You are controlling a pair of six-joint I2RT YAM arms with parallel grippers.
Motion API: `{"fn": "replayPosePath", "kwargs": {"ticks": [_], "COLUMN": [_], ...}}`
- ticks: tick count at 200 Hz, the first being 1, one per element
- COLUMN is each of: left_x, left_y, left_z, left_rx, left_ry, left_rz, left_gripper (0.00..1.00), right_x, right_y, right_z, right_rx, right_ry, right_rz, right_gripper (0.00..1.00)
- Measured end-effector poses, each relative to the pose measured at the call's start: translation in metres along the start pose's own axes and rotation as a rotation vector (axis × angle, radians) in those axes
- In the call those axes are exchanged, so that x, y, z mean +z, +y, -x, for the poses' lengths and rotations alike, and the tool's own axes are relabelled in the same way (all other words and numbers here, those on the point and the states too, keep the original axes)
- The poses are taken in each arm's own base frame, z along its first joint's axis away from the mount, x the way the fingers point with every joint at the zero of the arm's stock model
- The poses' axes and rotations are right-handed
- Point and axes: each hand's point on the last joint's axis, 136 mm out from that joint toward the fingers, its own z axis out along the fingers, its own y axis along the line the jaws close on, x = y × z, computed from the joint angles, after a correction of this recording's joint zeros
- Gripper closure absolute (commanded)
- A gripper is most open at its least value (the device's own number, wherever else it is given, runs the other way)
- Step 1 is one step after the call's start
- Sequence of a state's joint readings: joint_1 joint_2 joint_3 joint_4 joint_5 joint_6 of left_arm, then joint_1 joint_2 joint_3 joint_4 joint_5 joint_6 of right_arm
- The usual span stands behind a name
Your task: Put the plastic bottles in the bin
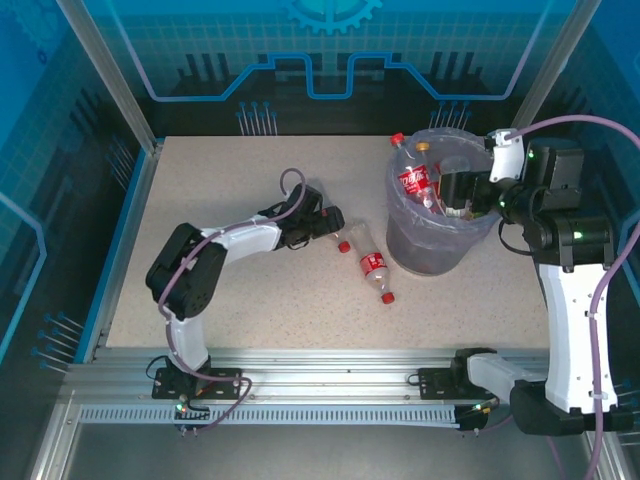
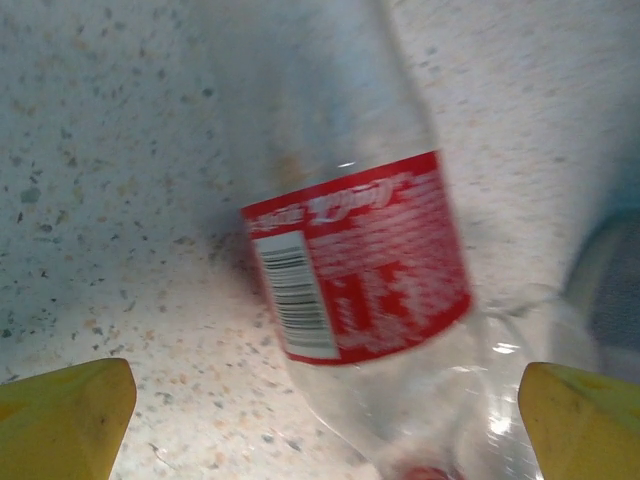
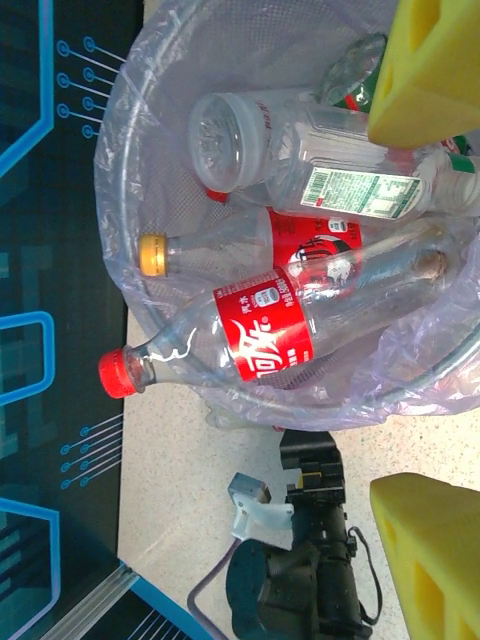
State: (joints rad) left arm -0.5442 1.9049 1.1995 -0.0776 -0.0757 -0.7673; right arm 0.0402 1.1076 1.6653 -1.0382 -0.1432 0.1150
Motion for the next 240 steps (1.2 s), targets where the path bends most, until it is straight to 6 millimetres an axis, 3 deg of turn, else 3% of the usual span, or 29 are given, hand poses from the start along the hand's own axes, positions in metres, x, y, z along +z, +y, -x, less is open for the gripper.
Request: {"fn": "replayPosePath", "kwargs": {"ticks": [15,59,84,154,194,240], "left_x": [0.008,0.023,0.033,0.035,0.032,0.010], "left_y": [0.006,-0.003,-0.002,0.000,0.002,0.001], "left_z": [-0.005,0.003,0.005,0.008,0.006,0.007], "left_rx": [-0.020,-0.045,-0.048,-0.057,-0.024,0.053], "left_ry": [0.012,-0.004,0.004,0.010,0.005,-0.011], "left_rz": [0.019,0.000,0.008,-0.001,-0.011,-0.028], "left_gripper": [0.01,0.01,0.07,0.32,0.36,0.40], "right_x": [0.003,0.008,0.012,0.013,0.006,0.006], "right_y": [-0.001,-0.002,-0.004,-0.005,0.000,0.018], "right_z": [-0.004,-0.010,-0.015,-0.020,-0.019,-0.018], "right_rx": [0.003,0.005,0.008,0.010,0.006,-0.011], "right_ry": [0.012,0.031,0.046,0.054,0.036,0.033], "right_rz": [-0.001,-0.001,-0.002,-0.005,0.012,0.080], "right_gripper": [0.15,0.15,0.15,0.15,0.16,0.16]}}
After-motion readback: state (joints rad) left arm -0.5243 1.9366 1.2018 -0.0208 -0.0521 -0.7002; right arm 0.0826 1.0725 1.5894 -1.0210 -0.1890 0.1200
